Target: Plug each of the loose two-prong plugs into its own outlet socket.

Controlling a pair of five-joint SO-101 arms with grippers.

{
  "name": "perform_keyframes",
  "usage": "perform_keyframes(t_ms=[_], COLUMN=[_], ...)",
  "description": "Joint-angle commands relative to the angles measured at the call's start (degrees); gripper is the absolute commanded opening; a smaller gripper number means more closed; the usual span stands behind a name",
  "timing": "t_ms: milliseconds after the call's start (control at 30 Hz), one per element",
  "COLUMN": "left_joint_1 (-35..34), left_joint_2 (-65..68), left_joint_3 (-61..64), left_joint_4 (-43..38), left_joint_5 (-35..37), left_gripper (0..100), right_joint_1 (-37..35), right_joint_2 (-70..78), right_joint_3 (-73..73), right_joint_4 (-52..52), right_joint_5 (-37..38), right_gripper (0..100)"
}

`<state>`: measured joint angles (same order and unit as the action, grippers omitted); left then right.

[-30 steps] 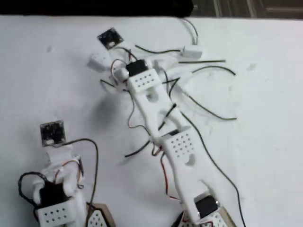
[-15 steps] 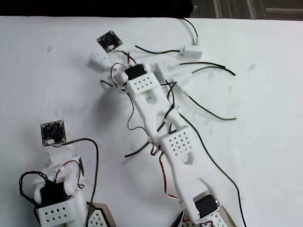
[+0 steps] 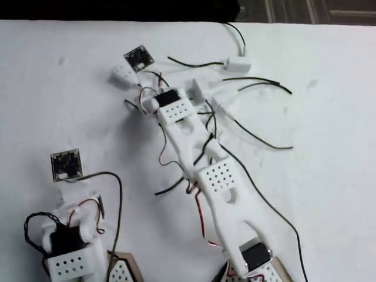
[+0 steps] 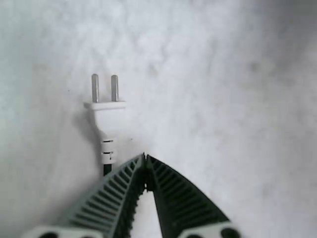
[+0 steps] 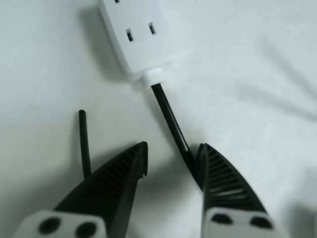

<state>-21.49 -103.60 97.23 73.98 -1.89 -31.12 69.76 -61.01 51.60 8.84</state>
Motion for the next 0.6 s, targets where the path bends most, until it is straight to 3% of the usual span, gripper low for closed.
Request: perform_keyframes(t_ms=[0,567], left_joint_1=[0.40,0.40], left_joint_2=[-0.13,-0.13], left_joint_3=[-0.18,-0.18], left_joint_4=[-0.70,-0.70], left_joint_5=[-0.62,-0.62], left_gripper=[2,2], right_joint_1=[-0.84,-3.56], right_joint_2=[0.04,-20.35], right_joint_3=[-0.62,-0.70], right_joint_4=[0.13,15.87], right_joint_5=[-0.35,2.99], right_gripper=[0.4,1.7])
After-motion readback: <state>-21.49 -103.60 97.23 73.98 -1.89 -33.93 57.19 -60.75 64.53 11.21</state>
